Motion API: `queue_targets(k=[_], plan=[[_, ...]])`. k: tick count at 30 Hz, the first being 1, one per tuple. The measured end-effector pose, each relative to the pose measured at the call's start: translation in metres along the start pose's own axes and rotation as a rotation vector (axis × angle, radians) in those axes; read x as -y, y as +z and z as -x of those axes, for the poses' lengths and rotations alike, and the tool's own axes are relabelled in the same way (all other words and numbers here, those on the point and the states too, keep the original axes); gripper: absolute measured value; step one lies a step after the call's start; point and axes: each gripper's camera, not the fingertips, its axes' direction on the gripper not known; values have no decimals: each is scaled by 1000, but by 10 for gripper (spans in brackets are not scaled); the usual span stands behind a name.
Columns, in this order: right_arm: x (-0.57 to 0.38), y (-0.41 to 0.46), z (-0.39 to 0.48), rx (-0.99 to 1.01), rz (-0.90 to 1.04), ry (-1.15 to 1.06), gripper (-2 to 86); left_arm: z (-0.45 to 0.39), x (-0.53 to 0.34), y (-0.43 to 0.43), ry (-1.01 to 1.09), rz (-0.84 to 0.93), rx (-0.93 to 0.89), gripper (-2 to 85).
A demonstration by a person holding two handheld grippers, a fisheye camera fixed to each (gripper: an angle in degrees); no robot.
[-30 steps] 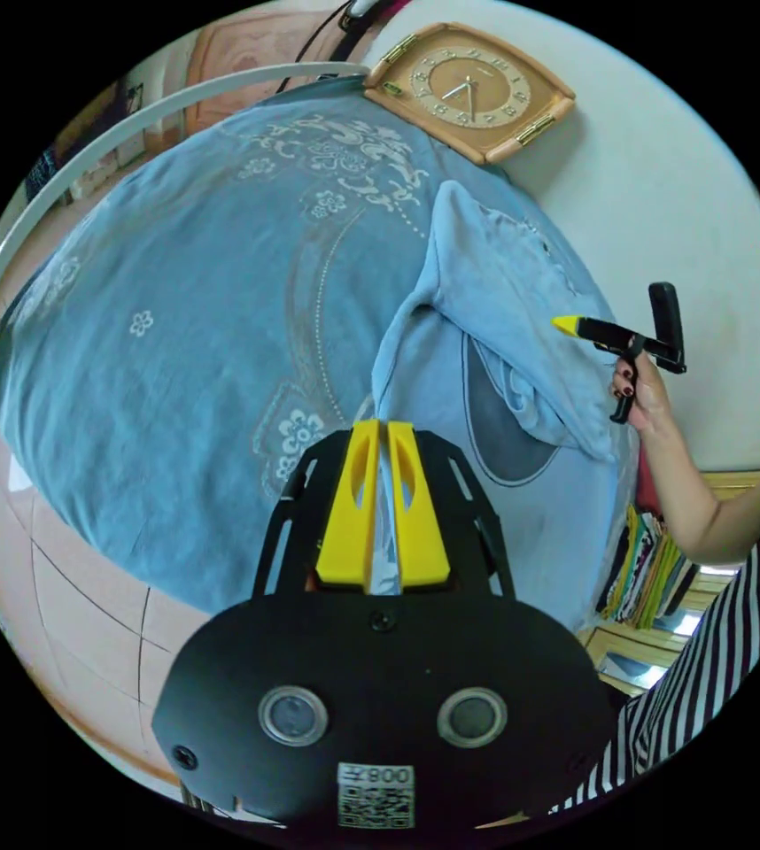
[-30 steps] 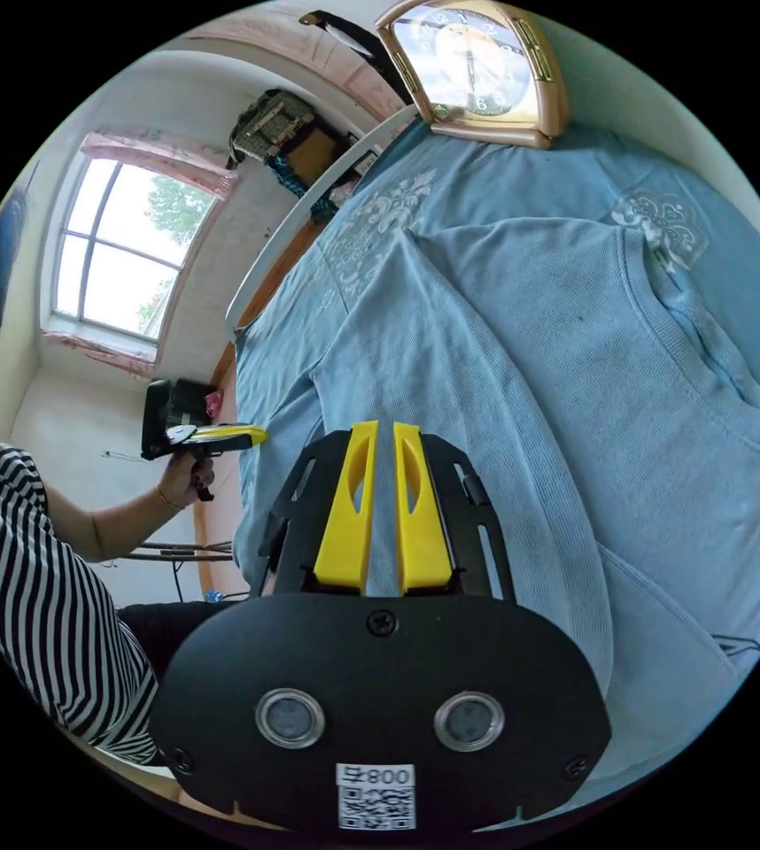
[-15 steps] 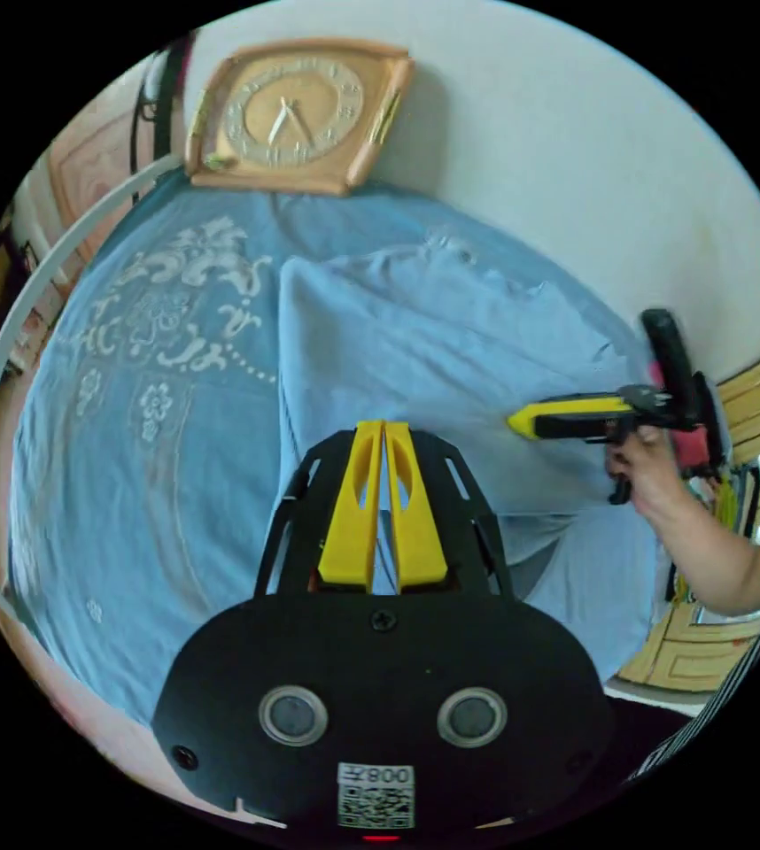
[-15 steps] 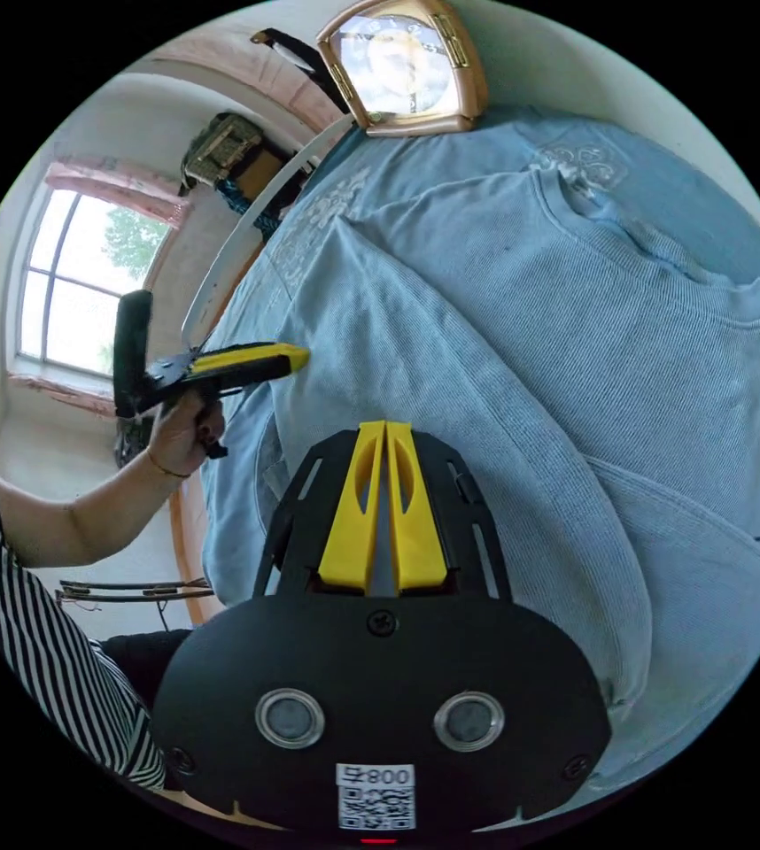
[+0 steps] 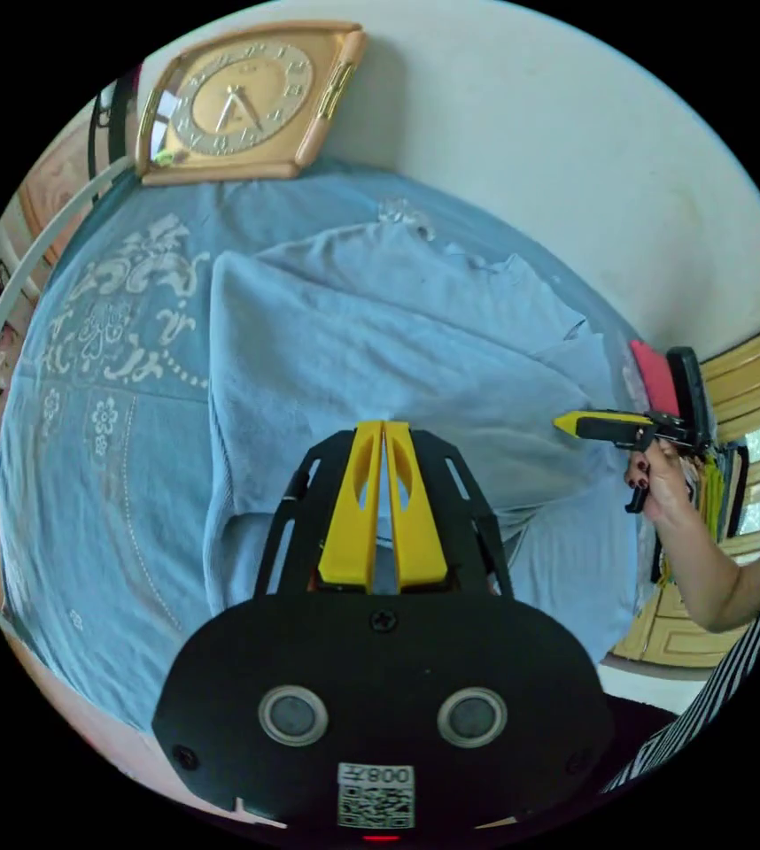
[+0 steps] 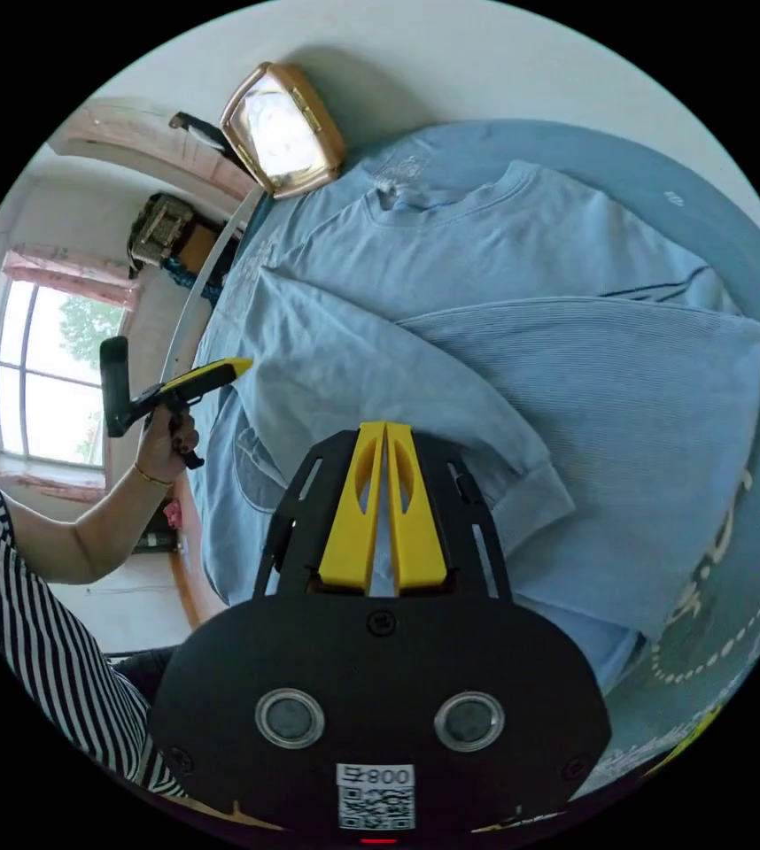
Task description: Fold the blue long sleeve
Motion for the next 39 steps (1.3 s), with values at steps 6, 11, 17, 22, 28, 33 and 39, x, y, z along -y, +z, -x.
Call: queue_targets(k=[6,11,17,22,28,33,39], plan=[[-68,1,-83,127,-71,158,1,-22,5,49,59,49,-64,2],[-123,-12,-111,0,-138,159,1,-33,5,54,61,7,-110,2],[-173,3,-160,96,-173,211,1,-40,-4,109,-17,120,-203,2],[-212,25,-173,-11,-66,186,2,-55,-17,137,45,182,-174,2],[-306,6,-213,90,-128,310,9,-40,-45,159,-65,238,-370,5],[-407,-2,-244,131,-82,536,37,6,-121,159,-353,364,-317,16],[-486,34,-253,15,141,687,74,46,-218,179,-703,521,-270,59]])
